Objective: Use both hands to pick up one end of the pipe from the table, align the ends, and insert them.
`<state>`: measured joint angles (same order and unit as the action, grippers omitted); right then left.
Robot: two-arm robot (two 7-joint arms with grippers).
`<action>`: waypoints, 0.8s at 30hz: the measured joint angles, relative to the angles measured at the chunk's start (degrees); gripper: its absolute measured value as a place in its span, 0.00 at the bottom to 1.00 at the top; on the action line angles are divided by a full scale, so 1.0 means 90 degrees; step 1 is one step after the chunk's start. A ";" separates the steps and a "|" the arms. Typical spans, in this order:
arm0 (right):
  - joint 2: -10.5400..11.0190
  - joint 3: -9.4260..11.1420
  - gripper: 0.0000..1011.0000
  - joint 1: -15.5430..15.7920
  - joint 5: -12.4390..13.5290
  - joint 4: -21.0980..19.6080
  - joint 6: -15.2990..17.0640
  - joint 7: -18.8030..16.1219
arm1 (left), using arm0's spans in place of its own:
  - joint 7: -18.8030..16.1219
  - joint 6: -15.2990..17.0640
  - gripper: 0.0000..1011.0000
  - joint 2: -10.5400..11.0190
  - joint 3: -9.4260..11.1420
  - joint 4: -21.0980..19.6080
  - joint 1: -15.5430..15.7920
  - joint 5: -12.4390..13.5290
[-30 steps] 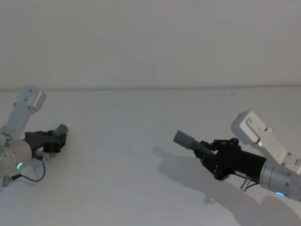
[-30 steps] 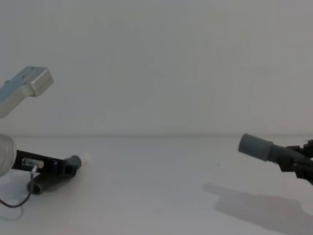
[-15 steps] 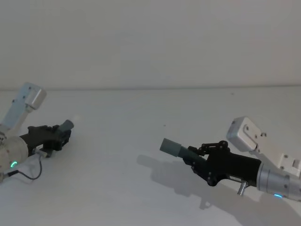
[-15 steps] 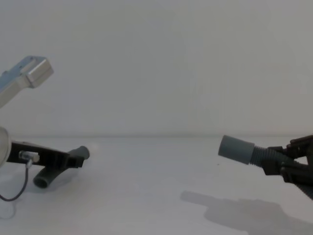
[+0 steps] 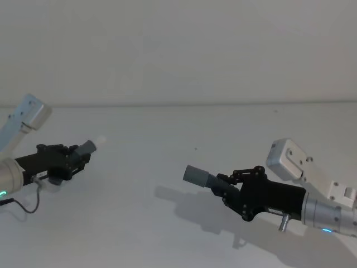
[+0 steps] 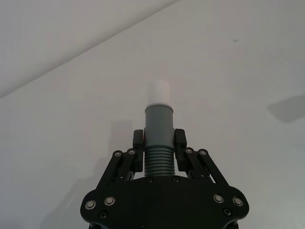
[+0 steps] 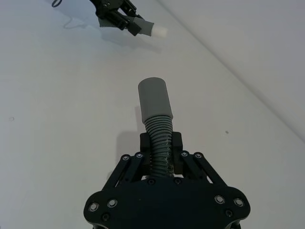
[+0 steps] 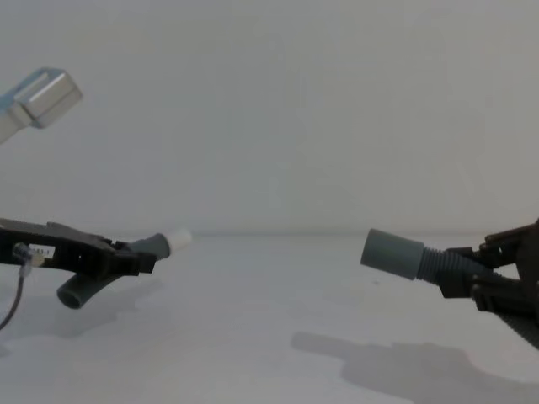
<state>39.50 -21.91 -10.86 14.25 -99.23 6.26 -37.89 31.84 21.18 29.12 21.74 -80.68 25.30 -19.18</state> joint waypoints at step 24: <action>0.0048 -0.0287 0.22 -0.0213 -0.0055 0.0073 -0.0138 -0.0050 | 0.1757 -0.0886 0.34 0.0791 0.0538 -0.0321 0.0360 -0.0029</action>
<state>39.93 -24.49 -12.78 13.76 -98.58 5.02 -38.34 47.65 13.21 36.24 26.58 -83.57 28.54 -19.44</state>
